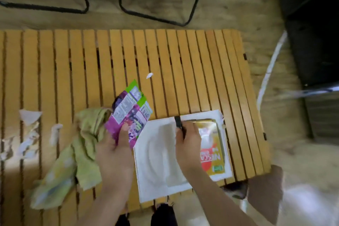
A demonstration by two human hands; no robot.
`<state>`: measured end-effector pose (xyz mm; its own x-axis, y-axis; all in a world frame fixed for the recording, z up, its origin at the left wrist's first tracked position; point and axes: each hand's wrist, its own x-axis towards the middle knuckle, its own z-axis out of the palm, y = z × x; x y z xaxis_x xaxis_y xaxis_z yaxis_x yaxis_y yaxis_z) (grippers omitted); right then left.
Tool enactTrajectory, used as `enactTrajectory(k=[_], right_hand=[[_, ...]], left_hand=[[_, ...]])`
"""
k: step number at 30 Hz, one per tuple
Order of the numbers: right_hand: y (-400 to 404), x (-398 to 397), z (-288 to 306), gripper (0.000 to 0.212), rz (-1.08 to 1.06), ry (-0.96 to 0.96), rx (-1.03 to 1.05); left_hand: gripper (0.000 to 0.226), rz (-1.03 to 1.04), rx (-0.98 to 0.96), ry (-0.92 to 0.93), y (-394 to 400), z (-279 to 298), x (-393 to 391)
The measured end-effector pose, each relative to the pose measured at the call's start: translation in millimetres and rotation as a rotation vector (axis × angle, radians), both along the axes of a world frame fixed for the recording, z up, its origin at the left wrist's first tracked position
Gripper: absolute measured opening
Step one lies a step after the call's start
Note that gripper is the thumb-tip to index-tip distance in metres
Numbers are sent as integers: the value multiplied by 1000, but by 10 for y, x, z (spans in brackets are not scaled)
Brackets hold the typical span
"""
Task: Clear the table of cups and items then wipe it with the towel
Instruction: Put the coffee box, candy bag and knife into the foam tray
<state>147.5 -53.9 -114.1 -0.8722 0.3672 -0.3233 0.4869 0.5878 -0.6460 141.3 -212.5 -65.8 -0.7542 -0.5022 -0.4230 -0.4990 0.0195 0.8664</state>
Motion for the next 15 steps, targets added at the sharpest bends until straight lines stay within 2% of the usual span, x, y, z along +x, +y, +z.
enactTrajectory(k=[3, 5, 7, 9, 12, 15], right_hand=[[18, 201, -9, 27, 59, -30, 49], [-2, 273, -11, 17, 40, -86, 53], [-2, 297, -12, 10, 39, -159, 79], [17, 310, 0, 10, 88, -213, 111], [34, 302, 19, 10, 177, -238, 150], [-12, 286, 26, 13, 273, -273, 186]], left_hand=[[14, -31, 30, -91, 220, -101, 389], [19, -25, -1, -130, 330, -150, 606], [42, -4, -37, -164, 422, -167, 732], [51, 32, -35, -181, 472, -216, 821], [27, 108, -90, -165, 498, -293, 846], [11, 113, -58, -129, 436, -370, 787]])
